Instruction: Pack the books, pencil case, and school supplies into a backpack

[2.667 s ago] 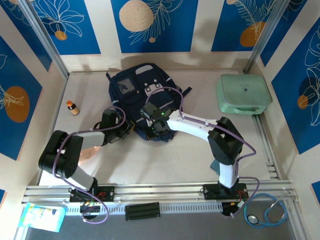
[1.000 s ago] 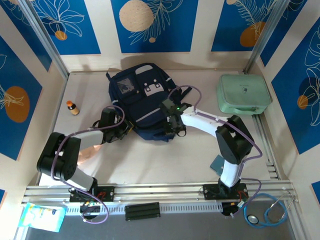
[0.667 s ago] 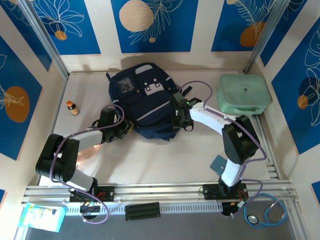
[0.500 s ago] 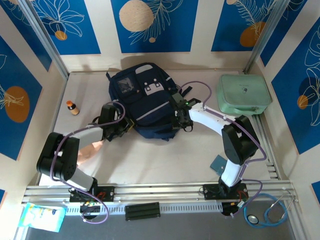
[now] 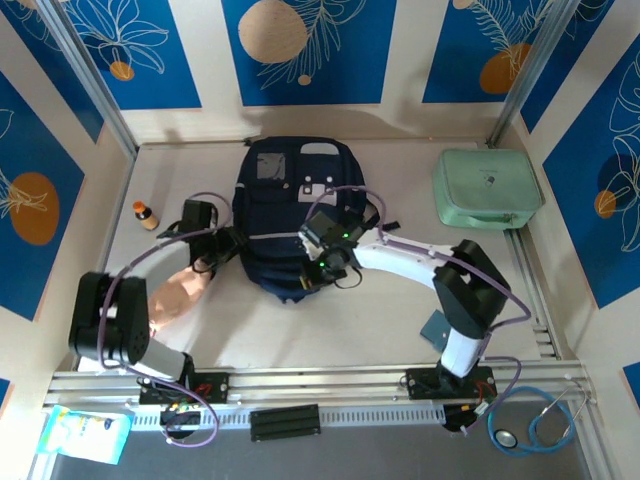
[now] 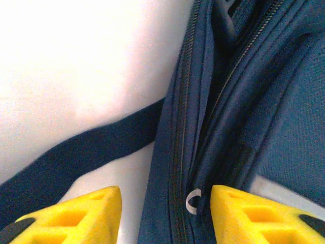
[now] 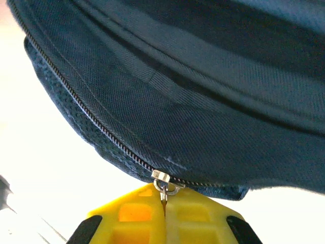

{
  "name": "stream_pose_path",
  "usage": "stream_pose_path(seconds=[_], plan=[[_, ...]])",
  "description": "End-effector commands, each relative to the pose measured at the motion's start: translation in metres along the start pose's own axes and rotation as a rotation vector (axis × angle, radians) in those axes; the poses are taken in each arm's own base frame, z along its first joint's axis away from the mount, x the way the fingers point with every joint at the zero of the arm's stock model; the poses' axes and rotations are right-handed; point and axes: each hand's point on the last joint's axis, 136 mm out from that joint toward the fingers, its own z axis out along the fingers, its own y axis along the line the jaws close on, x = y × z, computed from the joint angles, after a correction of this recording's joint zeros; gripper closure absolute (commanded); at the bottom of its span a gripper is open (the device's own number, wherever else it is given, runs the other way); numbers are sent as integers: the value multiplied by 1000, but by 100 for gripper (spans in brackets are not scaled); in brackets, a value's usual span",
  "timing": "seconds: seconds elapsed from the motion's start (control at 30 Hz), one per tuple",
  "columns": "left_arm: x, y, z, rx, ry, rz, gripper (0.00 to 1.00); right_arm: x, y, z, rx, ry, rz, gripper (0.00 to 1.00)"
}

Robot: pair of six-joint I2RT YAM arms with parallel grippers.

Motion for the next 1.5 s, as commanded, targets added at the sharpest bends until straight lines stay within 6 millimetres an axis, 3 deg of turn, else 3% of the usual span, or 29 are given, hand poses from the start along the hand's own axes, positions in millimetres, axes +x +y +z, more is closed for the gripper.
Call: stream_pose_path(seconds=[0.0, 0.17, 0.33, 0.6, 0.93, 1.1, 1.17, 1.27, 1.4, 1.47], plan=[[1, 24, -41, -120, -41, 59, 44, -26, 43, 9, -137, -25, -32, 100], [21, 16, -62, -54, 16, 2, 42, -46, 75, 18, -199, -27, -106, 100], [34, -3, -49, 53, 100, -115, 45, -57, 89, 13, -238, -49, -138, 100], [23, -30, -31, 145, 125, -145, 46, -44, 93, 14, -235, -29, -155, 100], [33, -4, -10, 31, 159, -180, 54, -41, 99, 12, -240, -31, -155, 100], [32, -5, -2, 16, 177, -164, 57, -37, 99, 11, -238, -23, -185, 100], [31, -4, 1, -8, 176, -138, 64, -32, 96, 14, -214, -19, -202, 100], [33, 7, 4, -76, 180, -113, 82, -25, 81, 16, -138, -11, -192, 100], [28, 14, 1, -107, 146, -88, 99, -11, 44, 19, 14, 3, -149, 100], [24, 13, -2, -107, 130, -73, 100, -4, 28, 17, 77, -1, -123, 100]])
